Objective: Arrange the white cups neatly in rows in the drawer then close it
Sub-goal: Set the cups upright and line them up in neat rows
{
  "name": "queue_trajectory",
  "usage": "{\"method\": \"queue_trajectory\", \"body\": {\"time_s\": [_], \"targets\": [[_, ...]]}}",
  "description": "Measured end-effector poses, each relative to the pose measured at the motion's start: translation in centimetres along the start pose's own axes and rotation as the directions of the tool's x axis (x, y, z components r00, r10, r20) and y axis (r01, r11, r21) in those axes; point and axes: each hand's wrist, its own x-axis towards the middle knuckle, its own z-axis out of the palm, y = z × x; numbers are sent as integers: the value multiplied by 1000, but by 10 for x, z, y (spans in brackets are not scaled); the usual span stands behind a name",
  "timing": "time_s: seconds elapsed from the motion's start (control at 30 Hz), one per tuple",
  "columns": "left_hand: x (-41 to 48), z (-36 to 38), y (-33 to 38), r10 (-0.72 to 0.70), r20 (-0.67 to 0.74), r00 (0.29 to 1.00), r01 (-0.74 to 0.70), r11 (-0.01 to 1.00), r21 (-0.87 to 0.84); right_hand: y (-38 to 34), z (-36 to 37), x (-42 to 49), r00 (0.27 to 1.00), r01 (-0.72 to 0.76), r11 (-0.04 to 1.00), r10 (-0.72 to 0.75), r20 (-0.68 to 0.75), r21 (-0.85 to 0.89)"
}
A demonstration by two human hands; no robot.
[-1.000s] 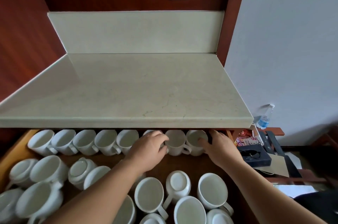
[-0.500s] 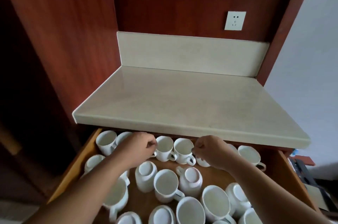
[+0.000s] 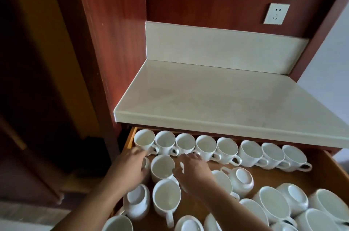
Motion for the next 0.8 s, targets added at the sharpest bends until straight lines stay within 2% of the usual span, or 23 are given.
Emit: {"method": "queue_trajectory", "body": {"time_s": [0.1,0.2,0.33,0.5,0.67,0.8], "targets": [[-4,10,-3,64,-7,998,-63,991,115,-10,21,5,999,-29,999,28,-35,-38],[-1,17,-6,46,-15,999,-41,971,237,-14,36,12,999,-35,995,34,-11,-93],[1,16,-4,-61,-27,998,67,951,302,-27,43,22,999,-44,996,45,14,-84],[4,19,-5,-28,14,1000,21,931,365,-33,42,23,998,-53,998,54,28,-38],[5,14,-6,-9,11,1000,5,956,295,-30,35,19,999,-19,996,16,35,87],[0,-9,3,-43,-35,998,48,990,132,-32,16,18,999,-49,972,50,3,229]]}}
